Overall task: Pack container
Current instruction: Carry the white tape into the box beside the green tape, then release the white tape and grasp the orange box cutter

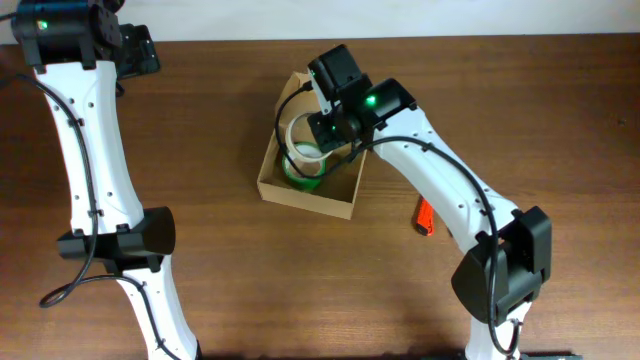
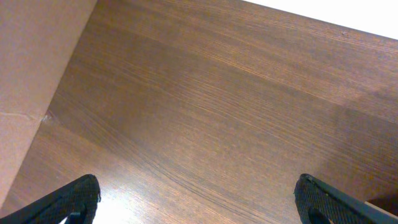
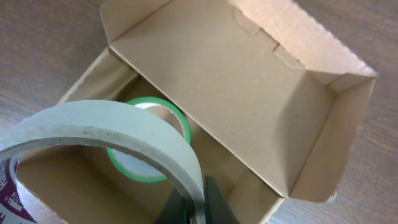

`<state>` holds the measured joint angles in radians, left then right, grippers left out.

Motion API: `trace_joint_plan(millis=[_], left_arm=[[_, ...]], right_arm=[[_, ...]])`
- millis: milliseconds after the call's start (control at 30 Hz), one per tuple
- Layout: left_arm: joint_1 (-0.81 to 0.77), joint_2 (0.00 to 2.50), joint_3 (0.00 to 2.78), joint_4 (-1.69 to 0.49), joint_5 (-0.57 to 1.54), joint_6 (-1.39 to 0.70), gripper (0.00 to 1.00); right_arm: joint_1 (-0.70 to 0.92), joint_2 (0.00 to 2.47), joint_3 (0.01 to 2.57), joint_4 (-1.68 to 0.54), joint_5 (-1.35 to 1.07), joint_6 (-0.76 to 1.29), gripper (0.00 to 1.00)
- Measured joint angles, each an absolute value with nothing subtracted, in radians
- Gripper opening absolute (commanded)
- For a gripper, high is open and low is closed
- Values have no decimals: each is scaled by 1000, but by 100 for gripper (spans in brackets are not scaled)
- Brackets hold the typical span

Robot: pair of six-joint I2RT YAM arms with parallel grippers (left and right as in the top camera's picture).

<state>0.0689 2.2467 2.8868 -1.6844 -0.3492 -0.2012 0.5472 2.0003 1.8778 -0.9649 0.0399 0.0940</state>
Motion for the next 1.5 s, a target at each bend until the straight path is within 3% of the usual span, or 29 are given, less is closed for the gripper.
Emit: trace_joint_plan(millis=[1200, 1233, 1400, 1500], left_arm=[[69, 2247, 2887, -1684, -349, -201, 100], [69, 2247, 2887, -1684, -349, -201, 100], [69, 2247, 2887, -1684, -349, -202, 100], [69, 2247, 2887, -1684, -349, -201, 100]], right_arm=[[606, 2247, 1882, -865, -28, 131, 4], [606, 2247, 1882, -865, -28, 132, 5], [606, 2258, 1882, -862, -17, 133, 30], [606, 2279, 1882, -868, -11, 128, 32]])
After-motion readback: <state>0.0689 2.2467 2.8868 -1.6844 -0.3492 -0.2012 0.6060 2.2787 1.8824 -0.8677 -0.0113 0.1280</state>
